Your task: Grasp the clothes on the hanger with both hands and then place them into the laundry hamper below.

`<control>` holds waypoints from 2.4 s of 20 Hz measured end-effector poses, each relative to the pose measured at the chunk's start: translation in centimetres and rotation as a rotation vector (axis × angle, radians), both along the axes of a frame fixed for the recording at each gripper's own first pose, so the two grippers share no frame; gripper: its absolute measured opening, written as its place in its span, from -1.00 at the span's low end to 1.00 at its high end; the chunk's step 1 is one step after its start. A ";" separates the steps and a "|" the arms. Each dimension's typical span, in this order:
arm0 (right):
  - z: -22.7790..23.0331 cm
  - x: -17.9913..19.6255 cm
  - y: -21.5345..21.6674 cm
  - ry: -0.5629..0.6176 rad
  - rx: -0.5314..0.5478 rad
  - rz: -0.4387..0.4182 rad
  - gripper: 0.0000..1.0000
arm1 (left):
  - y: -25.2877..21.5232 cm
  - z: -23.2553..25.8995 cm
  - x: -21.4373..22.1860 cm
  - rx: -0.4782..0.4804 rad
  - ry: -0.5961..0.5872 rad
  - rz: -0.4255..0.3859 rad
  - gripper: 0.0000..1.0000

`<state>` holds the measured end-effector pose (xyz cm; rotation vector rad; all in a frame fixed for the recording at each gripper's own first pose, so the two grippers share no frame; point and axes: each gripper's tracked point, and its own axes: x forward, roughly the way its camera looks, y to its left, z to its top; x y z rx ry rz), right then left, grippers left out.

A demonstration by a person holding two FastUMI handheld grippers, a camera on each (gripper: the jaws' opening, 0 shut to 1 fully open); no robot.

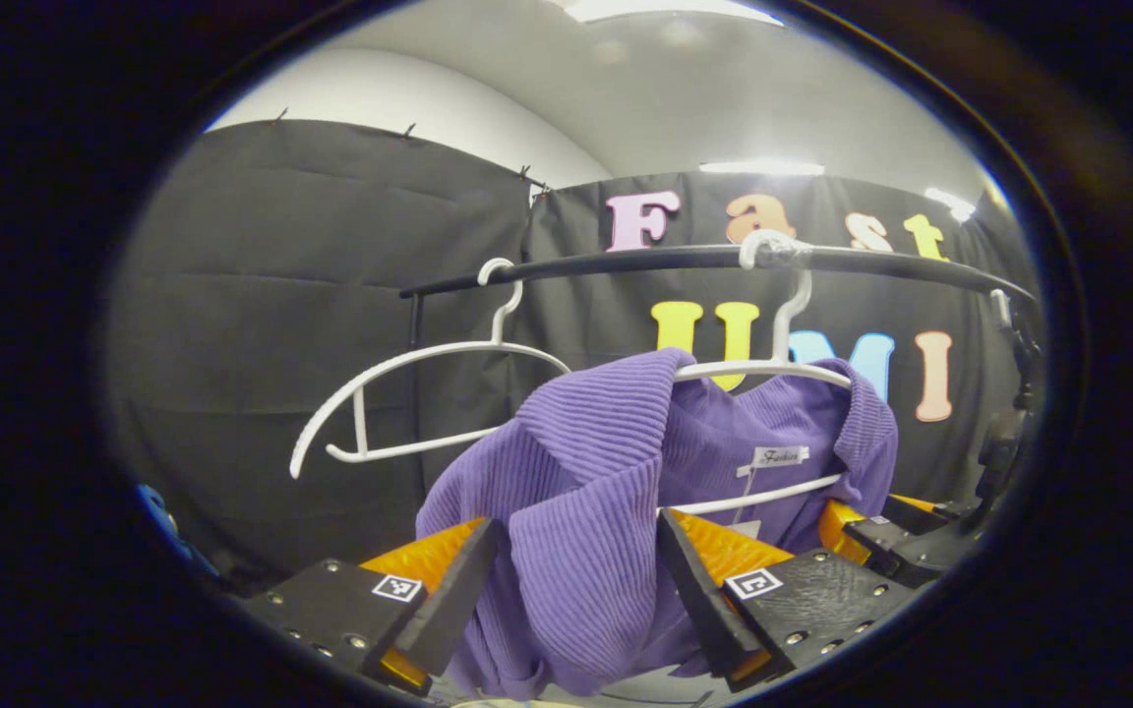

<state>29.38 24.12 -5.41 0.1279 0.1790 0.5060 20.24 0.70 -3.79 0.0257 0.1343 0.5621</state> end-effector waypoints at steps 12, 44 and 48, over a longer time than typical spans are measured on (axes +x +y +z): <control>0.0 0.1 1.4 -0.023 0.014 0.140 0.09 | 1.3 -1.2 0.0 -0.068 -0.030 0.065 -0.54; 5.7 -1.4 -2.4 -0.165 0.050 0.022 -1.00 | 2.7 10.0 -6.8 -0.127 -0.254 -0.203 -0.94; 6.5 -1.4 -2.1 -0.181 0.060 0.005 -1.00 | 5.5 10.8 -7.9 -0.139 -0.258 -0.204 -0.95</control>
